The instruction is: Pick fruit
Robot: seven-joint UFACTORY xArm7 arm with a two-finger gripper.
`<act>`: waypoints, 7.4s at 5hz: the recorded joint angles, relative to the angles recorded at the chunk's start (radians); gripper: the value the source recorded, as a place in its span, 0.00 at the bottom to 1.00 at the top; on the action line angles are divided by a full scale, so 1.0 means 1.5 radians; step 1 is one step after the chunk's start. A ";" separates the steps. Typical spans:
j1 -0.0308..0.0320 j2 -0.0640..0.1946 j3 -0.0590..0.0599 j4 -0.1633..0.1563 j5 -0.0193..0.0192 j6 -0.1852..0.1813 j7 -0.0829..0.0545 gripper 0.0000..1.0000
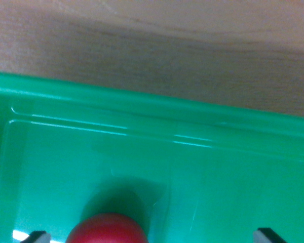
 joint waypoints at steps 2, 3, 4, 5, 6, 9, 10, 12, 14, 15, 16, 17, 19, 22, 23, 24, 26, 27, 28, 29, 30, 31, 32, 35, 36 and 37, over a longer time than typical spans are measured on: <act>0.0044 0.011 0.000 -0.027 0.0004 -0.029 -0.003 0.00; 0.0044 0.011 0.000 -0.027 0.0004 -0.029 -0.003 0.00; 0.0087 0.022 -0.001 -0.053 0.0007 -0.057 -0.006 0.00; 0.0087 0.022 -0.001 -0.053 0.0007 -0.057 -0.006 0.00; 0.0128 0.032 -0.001 -0.078 0.0011 -0.084 -0.009 0.00; 0.0165 0.041 -0.002 -0.101 0.0014 -0.109 -0.012 0.00; 0.0197 0.049 -0.002 -0.120 0.0017 -0.130 -0.014 0.00; 0.0227 0.056 -0.002 -0.138 0.0019 -0.149 -0.016 0.00; 0.0251 0.062 -0.002 -0.153 0.0021 -0.165 -0.018 0.00; 0.0251 0.062 -0.002 -0.153 0.0021 -0.165 -0.018 0.00; 0.0267 0.067 -0.003 -0.163 0.0023 -0.176 -0.019 0.00; 0.0267 0.067 -0.003 -0.163 0.0023 -0.176 -0.019 0.00; 0.0279 0.070 -0.003 -0.170 0.0024 -0.184 -0.020 0.00; 0.0283 0.071 -0.003 -0.173 0.0024 -0.187 -0.020 0.00; 0.0283 0.071 -0.003 -0.173 0.0024 -0.187 -0.020 0.00; 0.0283 0.071 -0.003 -0.173 0.0024 -0.187 -0.020 0.00; 0.0283 0.071 -0.003 -0.173 0.0024 -0.187 -0.020 1.00; 0.0283 0.070 -0.003 -0.172 0.0024 -0.186 -0.020 1.00; 0.0283 0.070 -0.003 -0.172 0.0024 -0.186 -0.020 1.00; 0.0284 0.069 -0.003 -0.169 0.0024 -0.182 -0.020 1.00; 0.0284 0.069 -0.003 -0.169 0.0024 -0.182 -0.020 1.00; 0.0284 0.067 -0.003 -0.164 0.0025 -0.174 -0.021 1.00; 0.0284 0.067 -0.003 -0.164 0.0025 -0.174 -0.021 1.00; 0.0286 0.059 -0.002 -0.146 0.0027 -0.149 -0.022 1.00; 0.0286 0.059 -0.002 -0.146 0.0027 -0.149 -0.022 1.00; 0.0287 0.054 -0.002 -0.134 0.0028 -0.131 -0.023 1.00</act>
